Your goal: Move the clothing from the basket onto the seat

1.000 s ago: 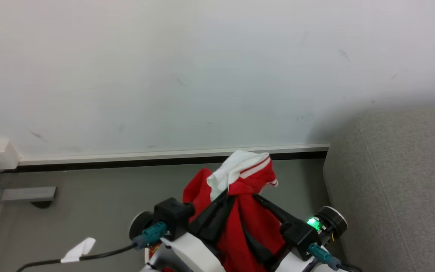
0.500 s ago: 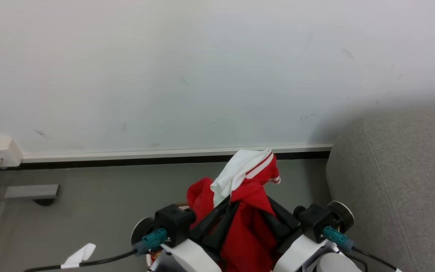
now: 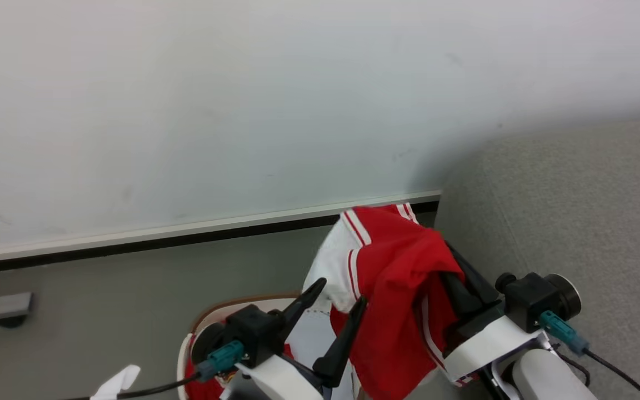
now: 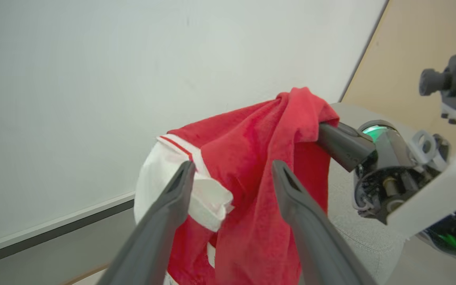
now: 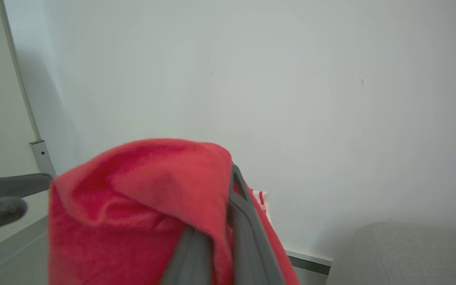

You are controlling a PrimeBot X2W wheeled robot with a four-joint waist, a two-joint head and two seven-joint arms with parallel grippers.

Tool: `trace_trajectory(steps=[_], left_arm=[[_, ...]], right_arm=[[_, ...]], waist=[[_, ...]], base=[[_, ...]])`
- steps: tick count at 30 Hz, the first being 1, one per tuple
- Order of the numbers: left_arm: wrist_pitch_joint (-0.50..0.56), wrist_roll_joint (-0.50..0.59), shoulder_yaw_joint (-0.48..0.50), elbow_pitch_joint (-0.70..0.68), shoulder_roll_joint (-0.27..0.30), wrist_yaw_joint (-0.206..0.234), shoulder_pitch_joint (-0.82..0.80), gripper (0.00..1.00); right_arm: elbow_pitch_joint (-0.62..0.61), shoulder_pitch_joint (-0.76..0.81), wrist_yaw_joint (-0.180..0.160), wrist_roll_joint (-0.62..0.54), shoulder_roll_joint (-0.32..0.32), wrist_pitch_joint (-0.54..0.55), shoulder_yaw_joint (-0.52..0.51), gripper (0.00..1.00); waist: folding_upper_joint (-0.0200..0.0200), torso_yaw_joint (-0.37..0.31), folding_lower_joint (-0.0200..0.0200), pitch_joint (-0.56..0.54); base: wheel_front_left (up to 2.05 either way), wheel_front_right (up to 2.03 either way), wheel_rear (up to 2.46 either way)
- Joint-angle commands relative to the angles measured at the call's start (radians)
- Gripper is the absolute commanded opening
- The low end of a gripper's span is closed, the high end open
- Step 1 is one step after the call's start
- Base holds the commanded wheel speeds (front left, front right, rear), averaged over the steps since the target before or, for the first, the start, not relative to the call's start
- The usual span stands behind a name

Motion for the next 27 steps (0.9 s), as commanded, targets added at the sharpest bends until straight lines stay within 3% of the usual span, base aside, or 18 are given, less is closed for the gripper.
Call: trace_trajectory(steps=[1, 8, 14, 21, 27], left_arm=[[-0.009, 0.007, -0.001, 0.003, 0.006, -0.001, -0.009, 1.00], [-0.028, 0.019, -0.014, 0.009, 0.005, -0.006, -0.034, 1.00], [-0.032, 0.034, -0.025, 0.009, 0.012, -0.010, -0.068, 1.00], [-0.043, 0.075, -0.037, -0.007, 0.034, -0.027, -0.160, 1.00], [-0.069, 0.115, -0.042, -0.023, 0.040, -0.047, -0.293, 1.00]], right_arm=[[-0.009, 0.012, -0.002, -0.006, -0.011, -0.001, -0.013, 0.00], [-0.065, 0.033, -0.002, -0.019, -0.017, -0.001, -0.112, 0.00], [-0.109, 0.022, -0.002, -0.033, -0.028, -0.001, -0.206, 0.00], [-0.124, -0.128, -0.002, -0.051, -0.060, 0.001, -0.347, 0.00], [-0.061, -0.380, -0.002, -0.095, -0.113, 0.036, -0.578, 0.00]], waist=[[-0.0001, -0.040, 0.0000, 0.017], [-0.0001, -0.142, 0.0000, 0.057], [-0.0001, -0.177, 0.0000, 0.116], [-0.0001, -0.153, 0.0000, 0.253], [-0.0001, -0.074, 0.0000, 0.415]], base=[[0.00, 0.00, 0.00], [0.00, 0.00, 0.00], [0.00, 0.00, 0.00], [0.00, 0.00, 0.00], [0.00, 0.00, 0.00]])
